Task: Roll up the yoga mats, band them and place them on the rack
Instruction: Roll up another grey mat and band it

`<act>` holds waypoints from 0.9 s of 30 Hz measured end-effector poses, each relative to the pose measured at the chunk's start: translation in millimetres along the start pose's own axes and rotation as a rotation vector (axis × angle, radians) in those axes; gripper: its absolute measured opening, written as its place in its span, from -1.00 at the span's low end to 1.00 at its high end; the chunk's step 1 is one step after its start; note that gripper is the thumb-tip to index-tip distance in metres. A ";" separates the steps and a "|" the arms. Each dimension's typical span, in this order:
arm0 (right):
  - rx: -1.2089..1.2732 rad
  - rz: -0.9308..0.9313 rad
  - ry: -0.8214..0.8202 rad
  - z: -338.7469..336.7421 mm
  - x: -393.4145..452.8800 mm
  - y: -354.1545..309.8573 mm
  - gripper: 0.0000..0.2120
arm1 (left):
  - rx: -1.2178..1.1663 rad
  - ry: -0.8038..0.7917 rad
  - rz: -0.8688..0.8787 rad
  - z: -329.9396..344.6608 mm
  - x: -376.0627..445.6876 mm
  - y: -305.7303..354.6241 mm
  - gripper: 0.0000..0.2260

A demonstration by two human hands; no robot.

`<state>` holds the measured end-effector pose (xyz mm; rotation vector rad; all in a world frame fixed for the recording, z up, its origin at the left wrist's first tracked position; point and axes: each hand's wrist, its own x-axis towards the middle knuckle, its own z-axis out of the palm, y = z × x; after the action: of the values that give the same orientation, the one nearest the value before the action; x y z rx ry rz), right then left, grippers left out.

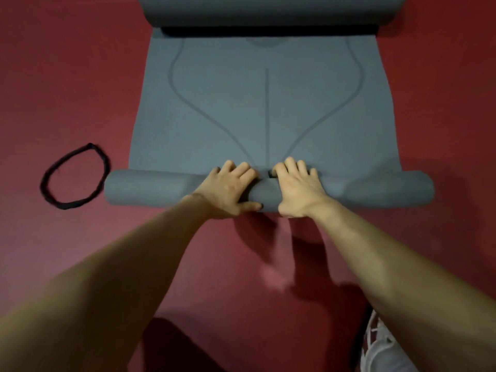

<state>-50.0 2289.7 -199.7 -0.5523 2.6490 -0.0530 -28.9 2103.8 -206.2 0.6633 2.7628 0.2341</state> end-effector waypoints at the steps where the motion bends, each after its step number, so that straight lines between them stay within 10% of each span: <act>1: 0.002 -0.046 0.052 -1.1 0.8 3.0 -0.39 | -0.021 -0.023 -0.035 -3.6 4.1 -4.0 -0.32; 12: 0.029 0.010 0.515 45.8 -25.3 3.0 -0.35 | -0.179 -0.245 -0.433 -23.4 43.9 -14.9 -0.40; 20: 0.071 0.079 0.467 18.5 15.8 9.5 -0.39 | -0.173 0.364 -0.540 16.0 19.1 41.2 -0.60; 27: 0.071 0.065 0.641 7.9 35.1 8.2 -0.55 | -0.153 0.310 -0.552 5.8 44.0 27.7 -0.58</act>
<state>-78.7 2283.9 -222.1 -0.4820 3.2648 -0.3573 -53.0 2149.2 -216.2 -0.2004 3.0416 0.4470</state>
